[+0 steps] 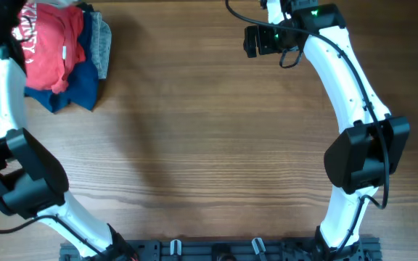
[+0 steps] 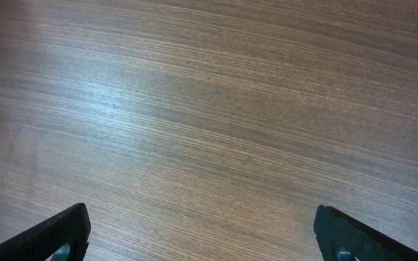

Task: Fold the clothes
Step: 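Carry the folded shirt with the left gripper onto the clothes pile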

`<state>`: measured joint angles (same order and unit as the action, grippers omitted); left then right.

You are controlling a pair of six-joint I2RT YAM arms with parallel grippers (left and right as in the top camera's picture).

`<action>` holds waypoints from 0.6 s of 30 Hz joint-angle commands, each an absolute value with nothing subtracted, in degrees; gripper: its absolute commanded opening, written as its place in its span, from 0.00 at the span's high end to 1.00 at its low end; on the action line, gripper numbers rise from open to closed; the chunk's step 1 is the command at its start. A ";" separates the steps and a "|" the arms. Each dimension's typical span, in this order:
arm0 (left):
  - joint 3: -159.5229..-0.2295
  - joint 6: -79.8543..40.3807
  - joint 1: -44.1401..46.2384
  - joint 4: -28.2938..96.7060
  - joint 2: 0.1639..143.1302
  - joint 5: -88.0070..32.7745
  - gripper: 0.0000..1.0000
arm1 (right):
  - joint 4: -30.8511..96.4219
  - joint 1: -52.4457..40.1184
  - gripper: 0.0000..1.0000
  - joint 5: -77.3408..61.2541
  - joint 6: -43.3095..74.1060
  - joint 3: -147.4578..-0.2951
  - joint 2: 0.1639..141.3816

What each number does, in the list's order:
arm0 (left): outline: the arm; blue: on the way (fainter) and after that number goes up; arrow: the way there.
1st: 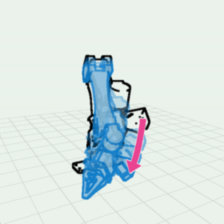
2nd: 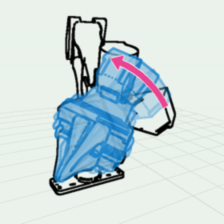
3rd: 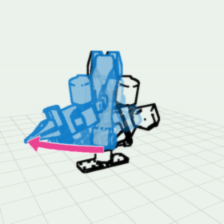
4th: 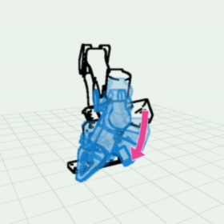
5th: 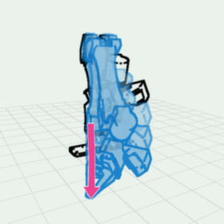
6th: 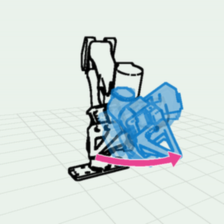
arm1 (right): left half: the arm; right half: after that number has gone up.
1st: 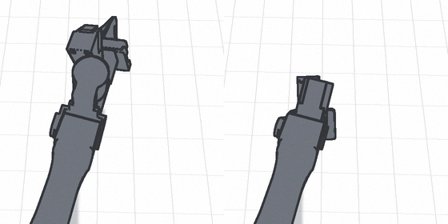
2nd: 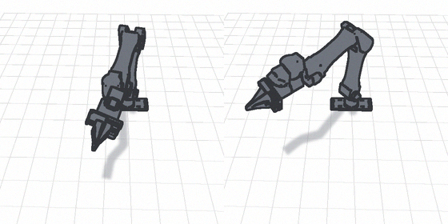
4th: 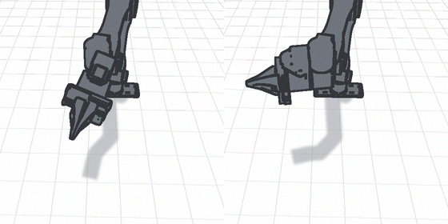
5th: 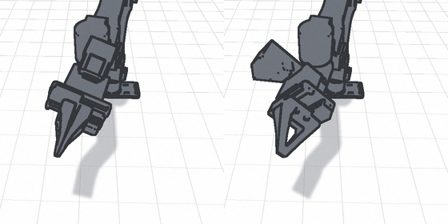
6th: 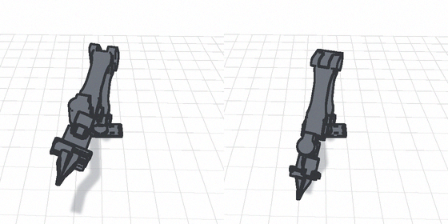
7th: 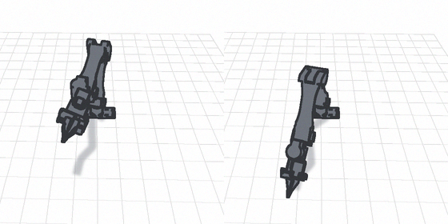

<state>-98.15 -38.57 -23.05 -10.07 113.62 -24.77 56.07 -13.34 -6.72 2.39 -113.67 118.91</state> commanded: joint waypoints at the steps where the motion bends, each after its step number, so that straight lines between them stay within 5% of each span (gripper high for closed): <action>1: -101.38 -36.21 -23.81 -7.35 114.15 -27.11 0.96 | 56.18 -13.43 0.00 -5.74 3.18 -113.89 119.50; 18: -101.36 -29.12 -31.38 33.98 114.17 -22.92 0.91 | 57.76 -13.43 0.00 -5.91 3.18 -113.89 119.50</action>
